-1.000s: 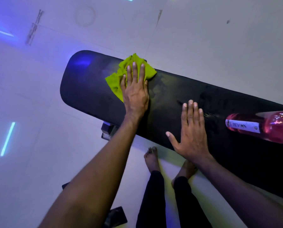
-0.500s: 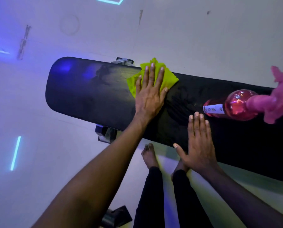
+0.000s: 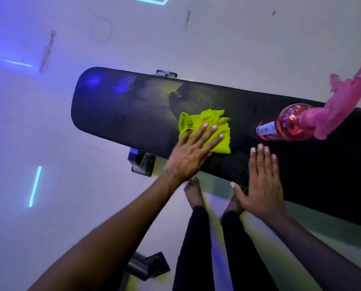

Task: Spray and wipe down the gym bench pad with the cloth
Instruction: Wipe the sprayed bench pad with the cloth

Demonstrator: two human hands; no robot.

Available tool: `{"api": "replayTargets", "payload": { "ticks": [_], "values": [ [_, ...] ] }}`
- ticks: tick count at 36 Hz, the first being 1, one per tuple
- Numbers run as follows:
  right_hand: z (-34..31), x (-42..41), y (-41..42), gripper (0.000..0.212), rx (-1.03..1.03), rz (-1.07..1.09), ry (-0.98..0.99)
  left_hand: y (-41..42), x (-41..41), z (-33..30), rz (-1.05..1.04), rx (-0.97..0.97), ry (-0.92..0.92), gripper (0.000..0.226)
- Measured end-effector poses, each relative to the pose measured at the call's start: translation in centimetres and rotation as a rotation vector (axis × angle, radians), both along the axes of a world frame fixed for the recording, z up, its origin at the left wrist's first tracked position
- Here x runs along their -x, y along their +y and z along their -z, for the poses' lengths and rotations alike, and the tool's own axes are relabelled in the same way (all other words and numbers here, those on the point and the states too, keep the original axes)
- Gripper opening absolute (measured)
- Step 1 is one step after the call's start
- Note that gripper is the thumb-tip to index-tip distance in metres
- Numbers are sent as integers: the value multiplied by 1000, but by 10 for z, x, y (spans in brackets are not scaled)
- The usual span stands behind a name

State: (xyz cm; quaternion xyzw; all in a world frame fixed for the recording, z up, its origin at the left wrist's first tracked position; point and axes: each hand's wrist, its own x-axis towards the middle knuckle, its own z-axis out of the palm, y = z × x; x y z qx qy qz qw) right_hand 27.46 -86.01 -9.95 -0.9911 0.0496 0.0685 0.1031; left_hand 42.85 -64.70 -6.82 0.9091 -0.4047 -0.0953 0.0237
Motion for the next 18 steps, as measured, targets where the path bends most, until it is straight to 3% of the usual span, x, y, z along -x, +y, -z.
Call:
{"api": "replayTargets", "payload": {
  "ticks": [6,8,12,18],
  "values": [
    [-1,6,-4,110,21,-6,31,-38,5,-3,-596,10,43,56],
    [-2,8,-6,111,21,-10,43,-69,20,-3,-653,63,76,56],
    [-7,14,-12,113,29,-13,63,-89,61,3,-407,77,92,56],
    [-17,24,-26,112,23,3,107,-36,99,-10,-29,30,219,53]
  ]
}}
